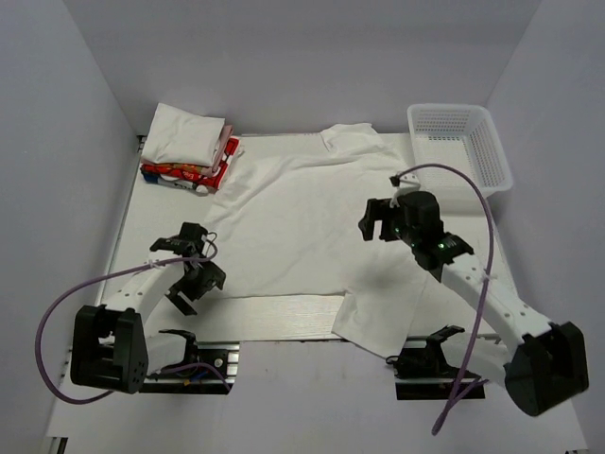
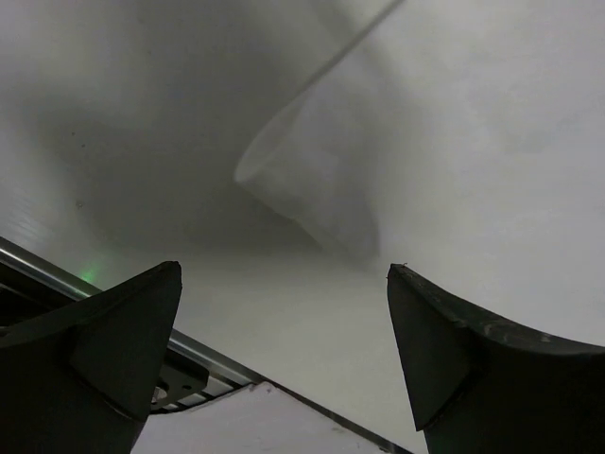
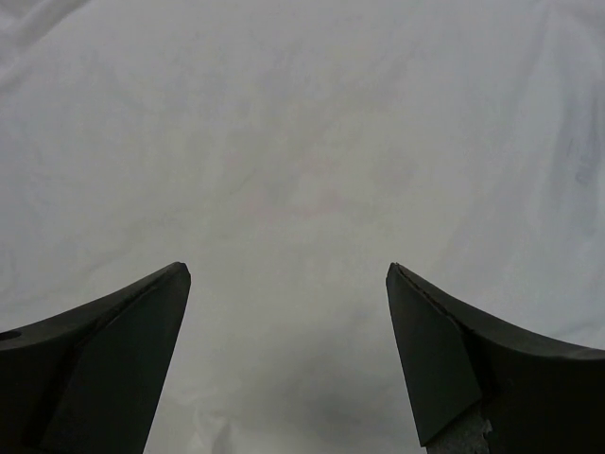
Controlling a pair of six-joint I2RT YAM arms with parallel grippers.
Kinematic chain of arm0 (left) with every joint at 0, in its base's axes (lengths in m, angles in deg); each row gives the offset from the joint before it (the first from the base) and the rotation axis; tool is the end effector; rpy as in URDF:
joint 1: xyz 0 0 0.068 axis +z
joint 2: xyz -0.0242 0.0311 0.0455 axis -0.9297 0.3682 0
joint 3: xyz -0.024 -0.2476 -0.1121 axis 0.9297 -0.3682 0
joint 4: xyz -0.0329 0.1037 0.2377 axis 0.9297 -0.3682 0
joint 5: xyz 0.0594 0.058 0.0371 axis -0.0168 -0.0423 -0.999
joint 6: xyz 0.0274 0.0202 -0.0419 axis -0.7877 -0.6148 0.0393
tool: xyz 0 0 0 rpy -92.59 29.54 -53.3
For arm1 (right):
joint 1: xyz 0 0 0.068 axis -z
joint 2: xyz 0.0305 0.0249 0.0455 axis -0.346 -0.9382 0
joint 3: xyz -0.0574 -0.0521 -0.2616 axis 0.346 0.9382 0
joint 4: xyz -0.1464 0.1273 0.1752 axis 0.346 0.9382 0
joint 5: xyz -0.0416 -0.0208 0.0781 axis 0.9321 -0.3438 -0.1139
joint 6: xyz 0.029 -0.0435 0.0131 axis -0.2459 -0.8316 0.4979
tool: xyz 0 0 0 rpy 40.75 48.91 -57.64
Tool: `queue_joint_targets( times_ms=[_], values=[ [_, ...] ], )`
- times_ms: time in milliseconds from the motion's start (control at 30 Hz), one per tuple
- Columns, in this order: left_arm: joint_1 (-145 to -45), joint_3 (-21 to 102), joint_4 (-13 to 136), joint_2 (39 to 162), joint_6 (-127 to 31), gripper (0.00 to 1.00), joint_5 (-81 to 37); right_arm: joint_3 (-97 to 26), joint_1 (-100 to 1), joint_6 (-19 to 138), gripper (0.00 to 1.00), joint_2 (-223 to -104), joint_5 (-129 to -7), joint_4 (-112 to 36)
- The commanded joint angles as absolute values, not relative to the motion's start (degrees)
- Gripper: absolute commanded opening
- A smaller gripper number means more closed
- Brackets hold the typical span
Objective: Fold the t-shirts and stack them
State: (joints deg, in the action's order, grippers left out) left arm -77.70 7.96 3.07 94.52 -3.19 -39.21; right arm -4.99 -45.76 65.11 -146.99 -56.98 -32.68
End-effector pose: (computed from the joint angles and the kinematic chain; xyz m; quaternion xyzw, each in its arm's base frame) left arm 0.1754 -0.0232 0.1817 -0.3967 0.9141 0.0464 0.0700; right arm 0.2326 0.1090 0.2783 -0.0839 0.8431 0.1515 0.5091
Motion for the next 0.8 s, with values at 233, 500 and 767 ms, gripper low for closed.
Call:
queue_joint_targets(
  times_ms=[233,500,767],
  values=[
    [-76.39,0.06,8.87,89.19,5.56,0.98,-43.48,3.22,-46.53,75.19,0.9,-130.81,-53.24,-13.7],
    [-75.34,-0.48,12.29,88.58,6.8,0.82,-45.5,5.16,-48.63,76.79,0.9,-126.4,-64.3,0.48],
    [-74.81,1.18,16.69,89.97,4.79,0.3,-45.51,5.76,-58.45,80.65,0.9,-132.2,-71.79,4.09]
  ],
)
